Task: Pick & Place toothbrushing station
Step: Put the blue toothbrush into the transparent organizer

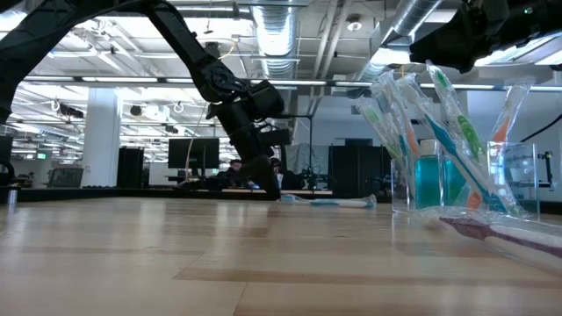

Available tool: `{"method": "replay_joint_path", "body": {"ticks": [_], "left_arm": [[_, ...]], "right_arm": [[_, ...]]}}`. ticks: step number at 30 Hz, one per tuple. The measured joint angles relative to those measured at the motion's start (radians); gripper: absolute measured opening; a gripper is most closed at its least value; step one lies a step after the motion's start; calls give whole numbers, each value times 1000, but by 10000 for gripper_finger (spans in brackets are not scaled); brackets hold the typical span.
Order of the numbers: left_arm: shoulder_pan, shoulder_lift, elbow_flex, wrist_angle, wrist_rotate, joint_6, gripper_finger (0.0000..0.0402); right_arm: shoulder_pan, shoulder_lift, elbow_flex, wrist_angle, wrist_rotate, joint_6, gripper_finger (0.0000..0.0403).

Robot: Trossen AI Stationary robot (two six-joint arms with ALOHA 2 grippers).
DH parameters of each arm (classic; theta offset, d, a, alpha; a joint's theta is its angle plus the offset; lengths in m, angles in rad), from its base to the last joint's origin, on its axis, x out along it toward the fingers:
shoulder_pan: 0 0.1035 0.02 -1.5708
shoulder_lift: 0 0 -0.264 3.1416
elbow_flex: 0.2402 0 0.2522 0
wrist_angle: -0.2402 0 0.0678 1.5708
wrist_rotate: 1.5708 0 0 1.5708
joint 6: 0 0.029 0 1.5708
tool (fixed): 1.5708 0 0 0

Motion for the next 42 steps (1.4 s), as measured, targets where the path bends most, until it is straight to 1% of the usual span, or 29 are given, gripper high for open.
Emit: {"method": "replay_joint_path", "body": {"ticks": [4, 7, 9, 11, 18, 22, 25, 32, 38, 42], "left_arm": [[0, 0, 0, 0, 1, 0, 66], [0, 0, -2, 0, -1, 0, 40], [0, -1, -9, 0, -26, 0, 15], [-1, -1, -22, 1, -60, 0, 6], [-11, -6, -48, 6, -101, -10, 1], [-32, -32, -52, -17, -167, -9, 1], [-53, -75, -52, -12, -224, -8, 0], [-103, -189, -52, -14, -307, -7, 0], [-149, -272, -52, -10, -360, 11, 0], [-182, -320, -52, -8, -389, 19, 0]], "right_arm": [[0, 0, 0, 0, 0, 0, 163], [0, 0, 0, 0, 0, 0, 162], [0, 0, 0, 0, 0, 0, 162], [0, 0, 0, 0, 0, 0, 163], [-1, 0, 0, 0, 0, 0, 158], [-1, 0, 0, 0, 0, 0, 157], [-1, 0, 0, 0, 0, 0, 157], [0, 0, 0, 0, 0, 0, 154], [0, 32, 0, 3, 0, 0, 153], [0, 64, -1, 40, 0, 0, 154]]}}
